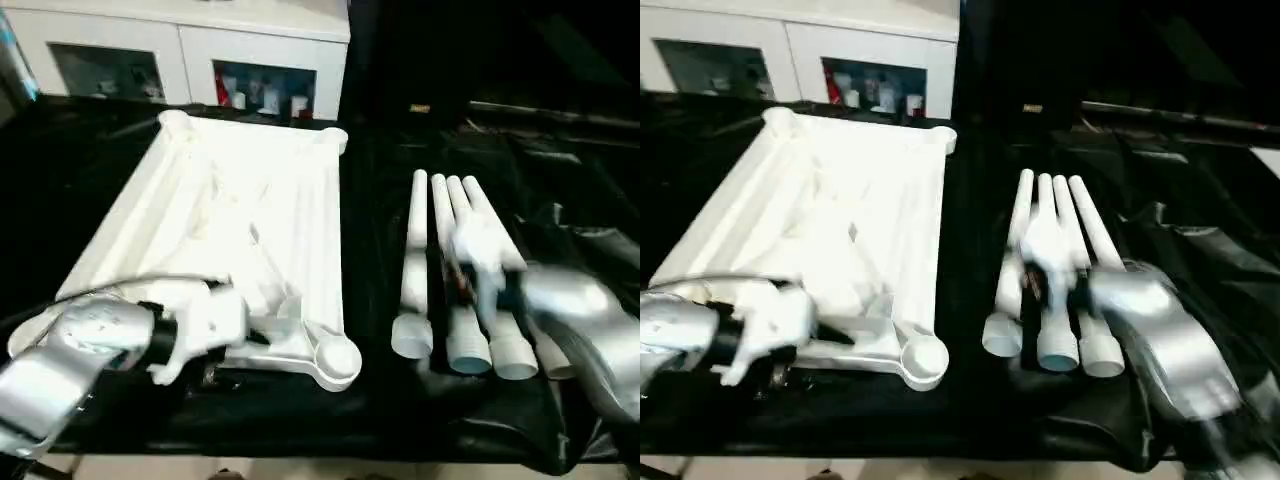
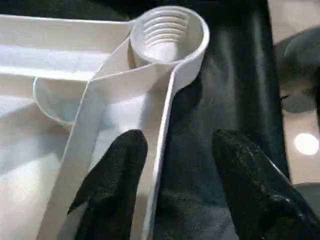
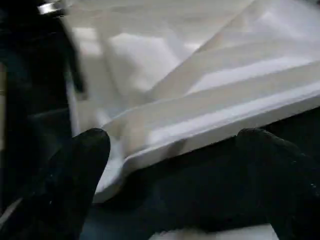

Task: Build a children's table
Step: Rotate table base

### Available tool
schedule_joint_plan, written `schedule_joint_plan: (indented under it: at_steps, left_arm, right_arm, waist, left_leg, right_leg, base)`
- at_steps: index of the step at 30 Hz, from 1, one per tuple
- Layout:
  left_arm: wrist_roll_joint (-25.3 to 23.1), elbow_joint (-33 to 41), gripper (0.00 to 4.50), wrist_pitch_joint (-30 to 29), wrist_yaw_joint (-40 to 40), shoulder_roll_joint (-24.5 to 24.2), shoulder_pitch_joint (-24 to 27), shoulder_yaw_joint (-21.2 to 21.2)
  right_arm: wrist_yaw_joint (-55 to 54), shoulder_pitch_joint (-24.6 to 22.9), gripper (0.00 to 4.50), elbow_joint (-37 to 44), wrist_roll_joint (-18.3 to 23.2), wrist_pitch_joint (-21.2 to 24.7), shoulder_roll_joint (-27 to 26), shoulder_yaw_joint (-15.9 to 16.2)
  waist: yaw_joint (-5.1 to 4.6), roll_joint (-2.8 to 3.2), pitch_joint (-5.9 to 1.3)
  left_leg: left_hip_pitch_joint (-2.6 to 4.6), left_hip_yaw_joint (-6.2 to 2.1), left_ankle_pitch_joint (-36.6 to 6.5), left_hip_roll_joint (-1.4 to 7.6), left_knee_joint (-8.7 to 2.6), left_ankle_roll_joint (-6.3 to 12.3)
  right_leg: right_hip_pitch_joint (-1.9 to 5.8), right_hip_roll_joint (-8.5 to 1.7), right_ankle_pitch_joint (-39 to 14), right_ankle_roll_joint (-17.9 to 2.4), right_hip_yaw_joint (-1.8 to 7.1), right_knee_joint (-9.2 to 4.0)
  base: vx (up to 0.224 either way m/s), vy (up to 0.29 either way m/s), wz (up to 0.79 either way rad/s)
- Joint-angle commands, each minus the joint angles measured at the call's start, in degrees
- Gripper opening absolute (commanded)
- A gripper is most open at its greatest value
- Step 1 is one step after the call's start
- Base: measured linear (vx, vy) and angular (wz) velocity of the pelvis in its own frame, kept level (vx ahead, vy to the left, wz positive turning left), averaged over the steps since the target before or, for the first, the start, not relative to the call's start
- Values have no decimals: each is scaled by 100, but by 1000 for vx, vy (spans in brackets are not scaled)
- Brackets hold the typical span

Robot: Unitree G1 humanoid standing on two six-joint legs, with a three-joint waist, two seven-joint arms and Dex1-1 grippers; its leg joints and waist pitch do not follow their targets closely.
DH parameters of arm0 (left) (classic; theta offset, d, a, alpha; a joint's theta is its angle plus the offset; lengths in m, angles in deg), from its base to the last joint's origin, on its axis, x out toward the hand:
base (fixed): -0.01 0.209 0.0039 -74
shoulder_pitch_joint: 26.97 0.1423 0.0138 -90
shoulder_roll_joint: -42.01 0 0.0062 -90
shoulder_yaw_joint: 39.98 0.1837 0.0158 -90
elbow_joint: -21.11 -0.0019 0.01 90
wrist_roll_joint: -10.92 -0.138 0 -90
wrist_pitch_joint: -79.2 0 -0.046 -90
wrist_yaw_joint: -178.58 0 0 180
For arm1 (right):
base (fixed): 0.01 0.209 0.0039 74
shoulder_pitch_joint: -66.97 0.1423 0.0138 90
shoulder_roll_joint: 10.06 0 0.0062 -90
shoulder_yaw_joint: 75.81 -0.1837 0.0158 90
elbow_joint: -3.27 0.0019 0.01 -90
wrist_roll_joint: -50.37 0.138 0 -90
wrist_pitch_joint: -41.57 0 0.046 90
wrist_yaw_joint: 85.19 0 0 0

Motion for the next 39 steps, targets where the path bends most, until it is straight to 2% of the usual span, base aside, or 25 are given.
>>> schedule_joint_plan:
  at_steps: [1, 4, 6, 9, 10, 14, 16, 17, 18, 20, 22, 26, 31, 32, 33, 34, 35, 38, 39]
  left_arm:
    - [-98, -134, 222, 179, -21, 128, -161, 94]
    - [-145, -284, 215, 266, -38, 223, -271, 164]
    - [-352, -529, 191, 468, -36, 260, -344, 322]
    - [-421, -654, 173, 491, 7, 276, -356, 422]
    - [-424, -656, 145, 490, 12, 275, -356, 428]
    - [-548, -700, 132, 544, 59, 265, -346, 548]
    - [-596, -729, 93, 574, 38, 270, -348, 574]
    - [-616, -752, 93, 592, 24, 278, -354, 581]
    - [-721, -876, 91, 690, -43, 332, -398, 616]
    - [-790, -964, 65, 754, -95, 369, -431, 628]
    - [-886, -1059, 46, 820, -168, 417, -481, 650]
    - [-946, -1162, 11, 779, -380, 481, -497, 555]
    - [-1135, -1735, 3, 995, -650, 454, -647, 329]
    - [-1137, -1793, 3, 1011, -644, 420, -661, 292]
    - [-1135, -1816, 3, 1025, -640, 394, -661, 273]
    - [-1131, -1898, 3, 1077, -627, 303, -657, 202]
    - [-1130, -1917, 3, 1093, -625, 281, -652, 184]
    - [-1155, -1998, 3, 1136, -640, 152, -593, 97]
    - [-1172, -2046, 3, 1120, -670, 116, -575, 72]
  right_arm:
    - [49, -69, 450, 240, 27, 159, 144, 30]
    - [120, -162, 450, 323, 73, 270, 231, 36]
    - [262, -261, 450, 368, 4, 238, 394, 147]
    - [311, -303, 450, 465, 21, 291, 471, 186]
    - [313, -302, 450, 466, 19, 292, 475, 189]
    - [327, -235, 450, 420, -37, 284, 515, 234]
    - [328, -208, 450, 393, -60, 272, 515, 248]
    - [326, -198, 450, 388, -66, 271, 516, 255]
    - [333, -159, 450, 378, -77, 270, 522, 289]
    - [332, -136, 450, 382, -76, 281, 516, 312]
    - [336, -111, 450, 365, -83, 275, 497, 338]
    - [270, -67, 450, 268, -126, 199, 440, 333]
    - [183, 43, 450, 154, -147, 180, 327, 352]
    - [178, 53, 450, 133, -154, 163, 319, 365]
    - [177, 58, 450, 127, -155, 159, 316, 369]
    - [175, 73, 450, 107, -161, 146, 304, 384]
    - [174, 77, 450, 102, -161, 143, 302, 387]
    - [180, 126, 450, 39, -170, 110, 279, 405]
    - [181, 147, 450, 4, -184, 92, 270, 416]
  waist:
    - [-7, 116, -321]
    - [-21, 135, -340]
    - [-35, 146, -339]
    - [-44, 168, -352]
    - [-46, 167, -354]
    - [-46, 150, -359]
    - [-43, 155, -352]
    - [-39, 156, -352]
    - [-44, 117, -352]
    - [-41, 141, -349]
    - [-31, 122, -359]
    - [-25, 129, -359]
    - [-56, 100, -363]
    - [-77, 73, -361]
    - [-86, 91, -362]
    - [-96, 57, -360]
    - [-101, 78, -370]
    - [-112, 69, -370]
    - [-104, 85, -370]
  left_leg:
    - [-8, -21, -906, 214, -459, 12]
    - [-31, -23, -828, 194, -436, 45]
    - [-31, -24, -889, 199, -432, 87]
    - [-28, -31, -855, 208, -432, 101]
    - [-25, -32, -848, 212, -432, 106]
    - [-18, -27, -811, 220, -430, 129]
    - [-24, -27, -814, 218, -430, 135]
    - [-20, -27, -833, 219, -431, 128]
    - [-23, -22, -834, 219, -430, 136]
    - [-20, -22, -834, 214, -427, 139]
    - [-17, -28, -790, 222, -426, 137]
    - [-21, -23, -771, 223, -423, 136]
    - [-51, -32, -761, 201, -420, 136]
    - [-49, -27, -789, 193, -416, 148]
    - [-53, -30, -785, 188, -412, 145]
    - [-60, -29, -788, 188, -412, 154]
    - [-64, -40, -749, 194, -416, 145]
    - [-44, -33, -720, 208, -413, 161]
    - [-37, -35, -712, 216, -419, 162]
  right_leg:
    - [294, -369, -1335, -994, 277, -409]
    - [324, -369, -1326, -1015, 277, -397]
    - [316, -364, -1522, -954, 270, -426]
    - [310, -366, -1526, -945, 266, -420]
    - [308, -365, -1494, -955, 264, -419]
    - [301, -368, -1339, -1048, 261, -402]
    - [306, -374, -1364, -1059, 262, -403]
    - [305, -377, -1405, -1051, 261, -407]
    - [305, -372, -1424, -1039, 260, -412]
    - [298, -374, -1504, -989, 262, -419]
    - [303, -383, -1466, -982, 262, -409]
    - [302, -385, -1369, -1043, 261, -399]
    - [322, -383, -1502, -948, 255, -403]
    - [313, -382, -1582, -929, 253, -416]
    - [314, -387, -1630, -918, 252, -415]
    - [317, -385, -1668, -903, 248, -425]
    - [326, -391, -1658, -887, 247, -404]
    - [300, -382, -1521, -937, 245, -396]
    - [298, -387, -1467, -976, 245, -387]
  base:
    - [0, 0, 0]
    - [0, 0, 0]
    - [0, 0, 0]
    - [0, 0, 0]
    - [0, 0, 0]
    - [0, 0, 0]
    - [0, 0, 0]
    - [0, 0, 0]
    - [0, 0, 0]
    - [0, 0, 0]
    - [0, 0, 0]
    - [0, 0, 0]
    - [0, 0, 0]
    - [0, 0, 0]
    - [0, 0, 0]
    - [0, 0, 0]
    - [0, 0, 0]
    - [0, 0, 0]
    - [0, 0, 0]
